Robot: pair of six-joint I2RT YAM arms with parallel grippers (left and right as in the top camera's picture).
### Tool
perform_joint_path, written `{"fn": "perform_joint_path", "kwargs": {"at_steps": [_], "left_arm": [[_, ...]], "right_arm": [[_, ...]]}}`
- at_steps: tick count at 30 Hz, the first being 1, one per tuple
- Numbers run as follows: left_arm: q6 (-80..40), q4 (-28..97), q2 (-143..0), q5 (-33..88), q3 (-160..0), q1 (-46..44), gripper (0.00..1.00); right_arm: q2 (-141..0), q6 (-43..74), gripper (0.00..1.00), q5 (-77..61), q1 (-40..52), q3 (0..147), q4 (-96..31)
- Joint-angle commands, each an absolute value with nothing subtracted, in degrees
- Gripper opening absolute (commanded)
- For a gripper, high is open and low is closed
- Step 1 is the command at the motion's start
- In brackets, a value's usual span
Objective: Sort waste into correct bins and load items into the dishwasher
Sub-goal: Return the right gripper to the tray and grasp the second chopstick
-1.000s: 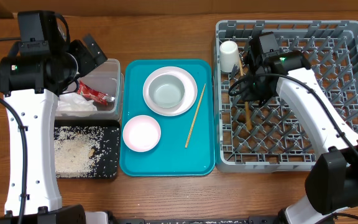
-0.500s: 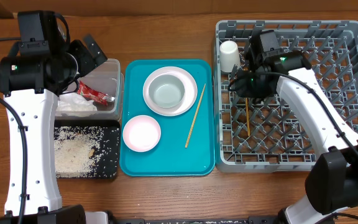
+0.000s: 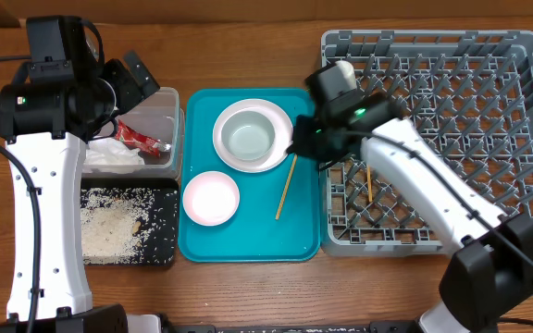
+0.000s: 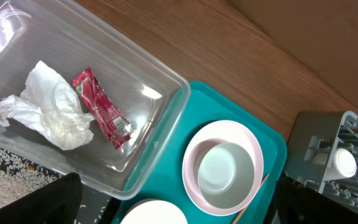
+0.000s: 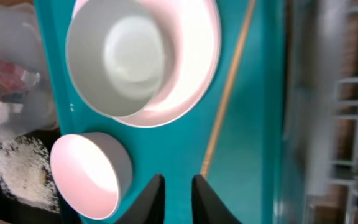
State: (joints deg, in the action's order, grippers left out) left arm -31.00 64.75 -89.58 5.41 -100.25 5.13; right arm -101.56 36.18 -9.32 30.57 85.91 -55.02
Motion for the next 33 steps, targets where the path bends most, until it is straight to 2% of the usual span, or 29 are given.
{"fn": "perform_joint_path", "kwargs": {"at_steps": [1,2,5,8,15,17,19,22,33], "left_arm": [[-30.2,64.7,-88.8,5.8,-101.3,5.2,1.0],[-30.2,64.7,-88.8,5.8,-101.3,5.2,1.0],[-30.2,64.7,-88.8,5.8,-101.3,5.2,1.0],[-30.2,64.7,-88.8,5.8,-101.3,5.2,1.0],[-30.2,64.7,-88.8,5.8,-101.3,5.2,1.0],[-30.2,64.7,-88.8,5.8,-101.3,5.2,1.0],[-30.2,64.7,-88.8,5.8,-101.3,5.2,1.0],[-30.2,64.7,-88.8,5.8,-101.3,5.2,1.0],[-30.2,64.7,-88.8,5.8,-101.3,5.2,1.0]], "right_arm": [[-101.8,45.7,0.13,-4.3,34.4,85.8,-54.5],[-101.9,48.1,0.08,-3.1,35.7,85.8,-54.3],[-102.3,52.6,0.04,3.3,38.7,85.8,-54.3],[-103.6,52.9,0.04,8.5,40.4,85.8,-55.3],[-109.5,54.7,0.04,9.0,40.5,85.8,-56.0],[-111.6,54.7,0.06,9.0,40.5,85.8,-56.0],[-112.9,54.7,0.15,9.0,40.4,85.8,-56.0],[-114.2,54.0,0.23,9.2,40.4,85.8,-56.1],[-117.8,54.1,0.24,10.7,40.4,85.8,-54.0]]}}
